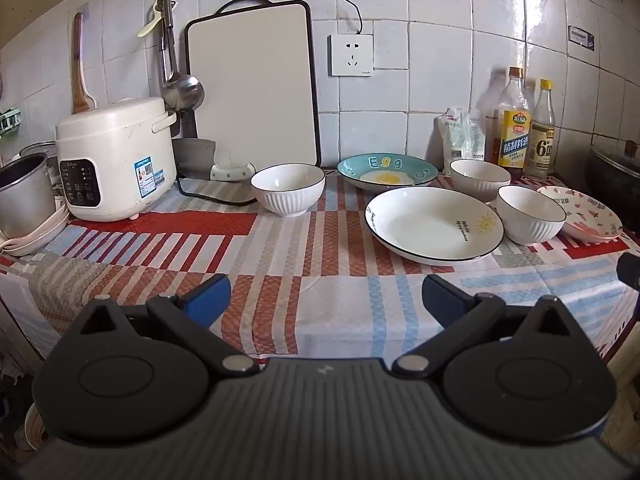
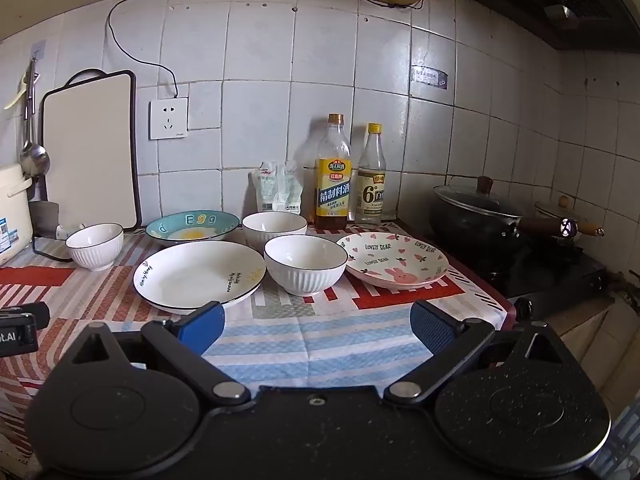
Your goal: Organize plates and bowls
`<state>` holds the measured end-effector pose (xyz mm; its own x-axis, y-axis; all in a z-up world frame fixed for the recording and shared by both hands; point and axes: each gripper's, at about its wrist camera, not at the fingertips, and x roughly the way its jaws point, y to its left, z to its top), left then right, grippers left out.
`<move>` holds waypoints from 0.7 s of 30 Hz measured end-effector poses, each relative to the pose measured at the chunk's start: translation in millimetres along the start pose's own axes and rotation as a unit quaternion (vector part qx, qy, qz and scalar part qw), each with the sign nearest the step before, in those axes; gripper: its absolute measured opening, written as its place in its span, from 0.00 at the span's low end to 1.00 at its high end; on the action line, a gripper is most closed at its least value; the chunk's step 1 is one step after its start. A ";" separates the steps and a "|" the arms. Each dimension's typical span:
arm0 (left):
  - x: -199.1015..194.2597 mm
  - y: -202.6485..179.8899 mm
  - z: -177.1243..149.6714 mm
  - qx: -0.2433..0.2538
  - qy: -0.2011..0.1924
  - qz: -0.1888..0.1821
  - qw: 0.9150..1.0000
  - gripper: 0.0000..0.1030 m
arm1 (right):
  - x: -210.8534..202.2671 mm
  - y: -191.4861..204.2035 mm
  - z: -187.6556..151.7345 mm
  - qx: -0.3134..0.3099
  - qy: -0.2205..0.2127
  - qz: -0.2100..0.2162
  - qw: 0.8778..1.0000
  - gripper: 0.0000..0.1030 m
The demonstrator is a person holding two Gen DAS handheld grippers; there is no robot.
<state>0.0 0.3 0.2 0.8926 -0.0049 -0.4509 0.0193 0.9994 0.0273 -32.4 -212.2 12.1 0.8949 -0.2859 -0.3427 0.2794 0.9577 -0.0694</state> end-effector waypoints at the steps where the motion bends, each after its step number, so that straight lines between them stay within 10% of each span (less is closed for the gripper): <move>1: 0.2 0.0 0.2 0.000 0.003 0.000 1.000 1.00 | -1.1 -1.4 -0.2 -0.001 -0.001 0.000 1.000 0.98; 21: -21.5 -7.2 -4.2 0.006 -0.036 -0.012 0.999 1.00 | -11.2 -8.6 1.0 -0.001 -0.003 -0.004 1.000 0.98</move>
<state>-21.2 -6.6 5.9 0.9222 -0.0319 -0.3853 0.0462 0.9985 0.0279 -44.5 -217.3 17.5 0.8944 -0.2944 -0.3367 0.2865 0.9552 -0.0742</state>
